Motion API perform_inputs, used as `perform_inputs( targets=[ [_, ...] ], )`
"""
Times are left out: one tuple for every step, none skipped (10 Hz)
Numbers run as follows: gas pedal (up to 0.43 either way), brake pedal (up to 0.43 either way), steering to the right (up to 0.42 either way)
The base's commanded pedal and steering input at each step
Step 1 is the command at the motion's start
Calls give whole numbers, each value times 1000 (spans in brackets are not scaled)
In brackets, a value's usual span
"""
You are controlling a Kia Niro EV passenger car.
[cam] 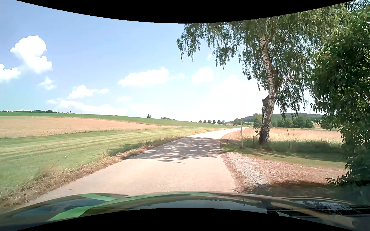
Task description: Follow the waypoints while adhering to traffic rules and regulations
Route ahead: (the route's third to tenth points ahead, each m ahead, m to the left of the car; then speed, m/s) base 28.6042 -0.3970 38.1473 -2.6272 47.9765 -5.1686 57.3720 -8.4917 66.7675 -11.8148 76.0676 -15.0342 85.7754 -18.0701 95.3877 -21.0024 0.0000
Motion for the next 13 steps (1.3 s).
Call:
perform_inputs(
  targets=[
    [0,220,10],
    [0,220,10],
    [0,220,10],
    [0,220,10],
    [0,220,10],
    [0,220,10],
    [0,220,10],
    [0,226,10],
    [0,220,10],
    [0,220,10],
    [0,220,10],
    [0,226,10],
    [0,226,10]
  ],
)
